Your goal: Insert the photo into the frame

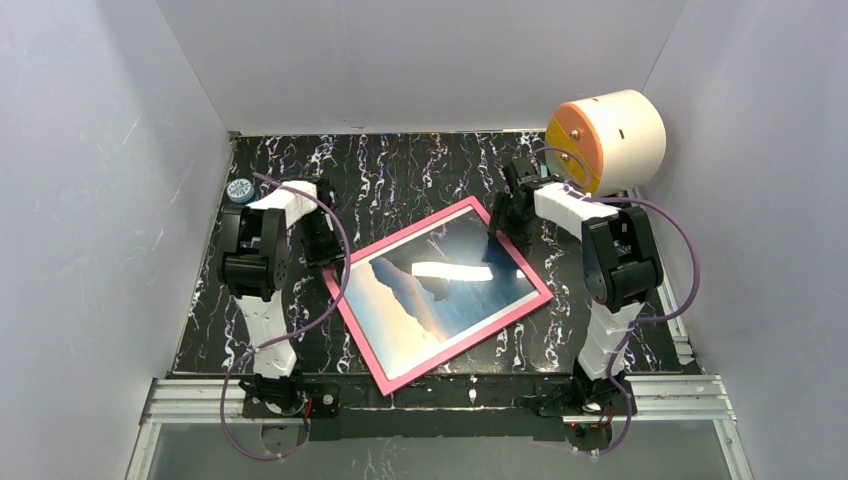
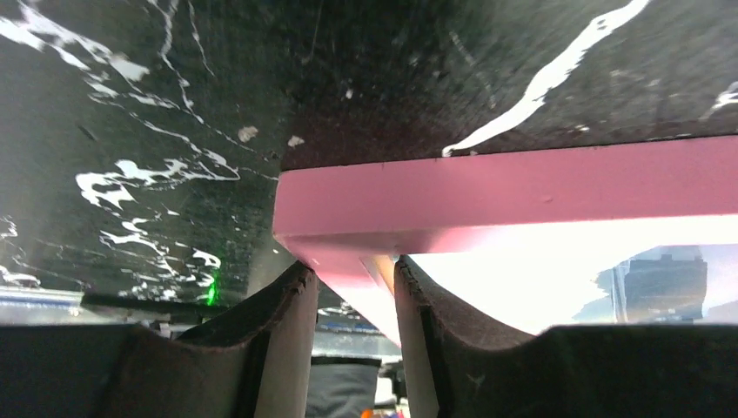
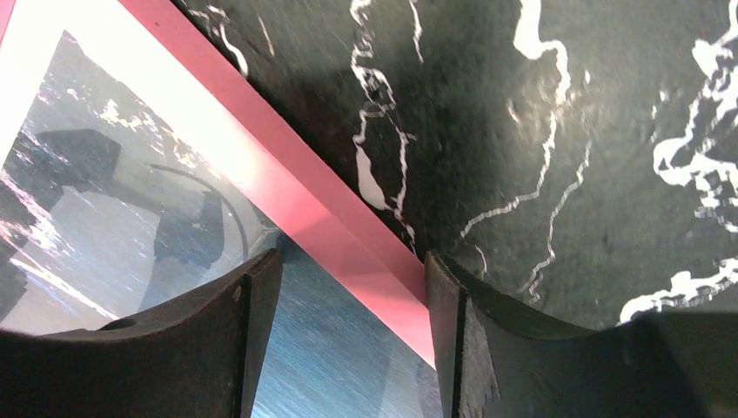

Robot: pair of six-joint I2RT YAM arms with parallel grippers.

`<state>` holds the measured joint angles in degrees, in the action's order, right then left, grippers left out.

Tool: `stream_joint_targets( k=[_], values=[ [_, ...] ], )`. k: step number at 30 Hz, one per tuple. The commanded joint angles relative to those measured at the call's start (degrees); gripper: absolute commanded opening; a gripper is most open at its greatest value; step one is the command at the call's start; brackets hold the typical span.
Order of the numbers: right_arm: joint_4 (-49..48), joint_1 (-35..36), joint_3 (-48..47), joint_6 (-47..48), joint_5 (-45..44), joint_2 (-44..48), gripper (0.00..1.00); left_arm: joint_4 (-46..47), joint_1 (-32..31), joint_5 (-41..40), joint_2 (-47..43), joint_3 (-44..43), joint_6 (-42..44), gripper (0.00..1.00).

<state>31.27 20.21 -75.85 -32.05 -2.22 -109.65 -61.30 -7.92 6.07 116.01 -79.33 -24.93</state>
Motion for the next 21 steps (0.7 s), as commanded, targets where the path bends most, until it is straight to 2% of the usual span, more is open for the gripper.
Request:
stream_joint_targets(
  k=[1,7,11,15,21],
  values=[
    [0.26,4.48,1.66,-8.06,9.69,5.52,0.68,41.71,-0.93,2.79,-0.93,3.32,0.52,0.34],
    [-0.54,4.48,3.83,-10.25,10.55,8.52,0.68,52.07,-0.87,-0.47,-7.91,12.1,-1.64,0.33],
    [-0.64,4.48,5.09,-11.79,11.07,9.8,0.68,57.36,-0.87,-0.28,-9.37,15.04,-3.75,0.31],
    [0.14,4.47,5.43,-13.73,11.75,10.81,0.67,58.94,-0.85,1.28,-8.2,11.42,-3.51,0.3],
    [1.97,4.48,6.57,-16.77,12.34,12.94,0.67,55.06,-0.32,3.59,-6.21,3.39,1.44,0.32]
  ],
)
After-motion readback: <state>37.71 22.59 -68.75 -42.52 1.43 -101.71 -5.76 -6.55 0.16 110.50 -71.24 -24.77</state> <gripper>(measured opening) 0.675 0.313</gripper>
